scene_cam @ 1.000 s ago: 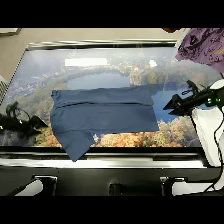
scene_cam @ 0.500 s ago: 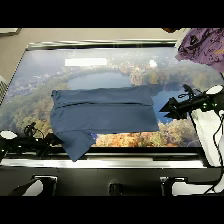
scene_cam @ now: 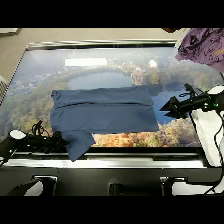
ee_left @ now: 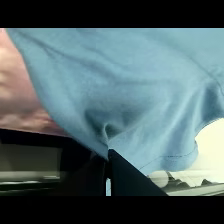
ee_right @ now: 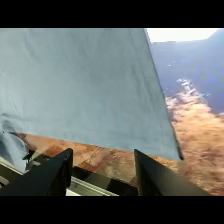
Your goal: Fold the clothes and pants, and hang the long-sleeved shirts on hangers.
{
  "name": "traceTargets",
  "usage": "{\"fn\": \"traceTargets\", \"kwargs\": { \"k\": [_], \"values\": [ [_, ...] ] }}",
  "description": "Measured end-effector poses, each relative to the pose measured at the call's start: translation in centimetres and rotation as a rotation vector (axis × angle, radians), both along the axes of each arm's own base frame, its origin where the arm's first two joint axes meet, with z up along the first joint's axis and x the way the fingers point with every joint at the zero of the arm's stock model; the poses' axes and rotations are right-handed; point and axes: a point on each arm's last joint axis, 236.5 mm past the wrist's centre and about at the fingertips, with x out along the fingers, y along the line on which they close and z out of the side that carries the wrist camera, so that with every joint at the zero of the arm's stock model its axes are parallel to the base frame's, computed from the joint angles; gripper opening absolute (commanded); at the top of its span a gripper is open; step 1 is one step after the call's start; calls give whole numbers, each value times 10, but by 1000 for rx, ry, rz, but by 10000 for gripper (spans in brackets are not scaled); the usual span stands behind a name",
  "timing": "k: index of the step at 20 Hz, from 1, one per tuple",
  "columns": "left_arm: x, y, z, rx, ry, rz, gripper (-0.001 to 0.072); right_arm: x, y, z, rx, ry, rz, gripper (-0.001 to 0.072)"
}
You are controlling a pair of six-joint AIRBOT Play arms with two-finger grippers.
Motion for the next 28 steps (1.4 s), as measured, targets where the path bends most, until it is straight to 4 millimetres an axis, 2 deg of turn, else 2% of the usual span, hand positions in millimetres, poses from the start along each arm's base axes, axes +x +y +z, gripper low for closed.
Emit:
{"fn": "traceTargets", "kwargs": {
  "k": [3,6,11,14,17,18,19,21,22,25,28],
  "values": [
    [1,-1,0,-1,-4,0,16,-3,-20,-4,-24,13,-43,435],
    [2,-2,0,-1,-7,0,16,-17,-30,-23,-41,73,-59,453],
    [2,-2,1,-2,-8,2,16,-46,-13,-64,-22,176,-28,451],
    [2,-2,0,-2,-7,3,16,-53,3,-79,-30,189,4,439],
    [2,-2,0,-2,-8,3,16,-56,16,-84,-30,192,26,382],
    [2,-2,0,-2,-8,3,16,-56,18,-86,-34,196,24,333],
    [3,-2,0,-1,-8,4,16,-57,18,-88,-39,198,25,327],
    [3,-2,0,0,-10,5,16,-59,21,-92,-41,203,25,81],
    [3,-1,0,0,-11,5,16,-61,21,-94,-43,207,24,30],
    [7,0,3,7,-27,1,14,-61,22,-93,-45,198,24,29],
    [19,10,21,61,-96,-42,13,-57,18,-79,-73,143,28,29]
  ]
}}
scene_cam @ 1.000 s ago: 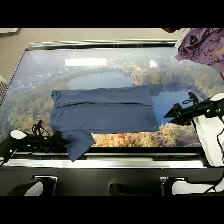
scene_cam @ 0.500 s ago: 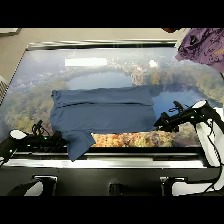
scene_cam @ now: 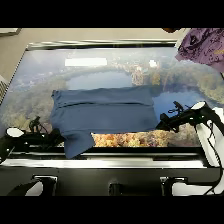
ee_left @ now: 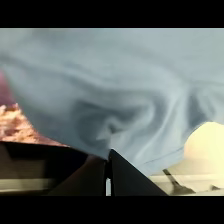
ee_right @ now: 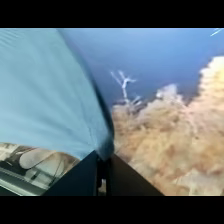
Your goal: Fold the clothes and pants, and hang the long-sleeved shirts on hangers.
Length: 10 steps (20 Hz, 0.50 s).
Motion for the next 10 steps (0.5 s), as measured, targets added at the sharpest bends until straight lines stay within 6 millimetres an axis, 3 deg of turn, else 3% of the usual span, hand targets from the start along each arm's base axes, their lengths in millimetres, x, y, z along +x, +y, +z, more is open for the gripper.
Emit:
{"fn": "traceTargets", "kwargs": {
  "k": [3,6,10],
  "values": [
    [8,18,31,101,-80,-39,13,-5,-10,26,-66,-48,21,28],
    [-2,25,60,168,-132,-75,13,-14,-21,55,-147,-99,40,28],
    [-14,28,85,212,-184,-92,13,-22,-14,86,-191,-167,73,28]
  ]
}}
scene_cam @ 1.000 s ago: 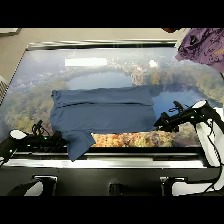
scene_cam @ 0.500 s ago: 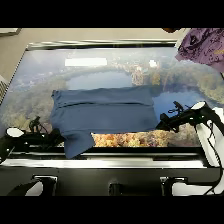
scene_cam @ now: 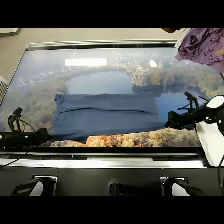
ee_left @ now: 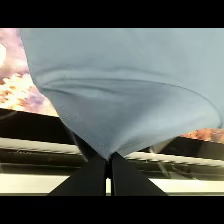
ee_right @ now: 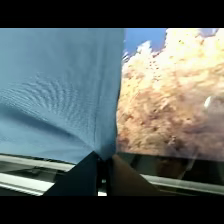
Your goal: Fold the clothes and pants, and hang the long-sleeved shirts on hangers.
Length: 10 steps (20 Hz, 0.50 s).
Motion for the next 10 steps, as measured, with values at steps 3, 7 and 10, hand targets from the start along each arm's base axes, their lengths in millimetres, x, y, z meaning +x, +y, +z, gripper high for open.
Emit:
{"fn": "traceTargets", "kwargs": {
  "k": [3,7,10],
  "values": [
    [8,3,6,8,-33,10,13,6,18,6,-34,-56,58,27],
    [43,11,8,7,-59,33,13,30,28,2,-88,-115,67,27],
    [79,18,6,1,-61,35,13,56,30,-3,-96,-135,56,27]
  ]
}}
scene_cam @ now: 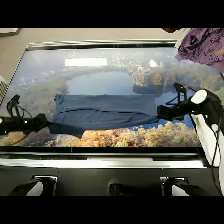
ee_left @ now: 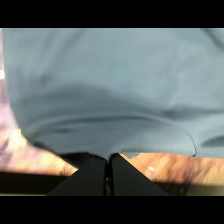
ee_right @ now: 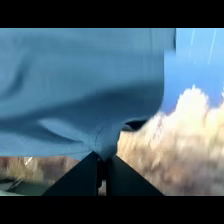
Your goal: Fold the clothes and pants, and hang the long-sleeved shirts on hangers.
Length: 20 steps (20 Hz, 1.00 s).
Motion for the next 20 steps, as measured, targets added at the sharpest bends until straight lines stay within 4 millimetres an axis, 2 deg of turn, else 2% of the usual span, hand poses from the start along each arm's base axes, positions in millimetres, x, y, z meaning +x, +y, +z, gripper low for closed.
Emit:
{"fn": "traceTargets", "kwargs": {
  "k": [7,12,16,20],
  "values": [
    [96,11,-11,-20,2,-26,13,76,0,-12,9,-36,-14,28],
    [162,6,-25,-20,-11,-70,13,116,-2,-27,12,-47,-23,28],
    [195,1,-45,-29,8,-100,14,139,-5,-38,7,-67,-38,28],
    [206,-2,-71,-45,54,-101,20,149,-7,-58,7,-53,-59,35]
  ]
}}
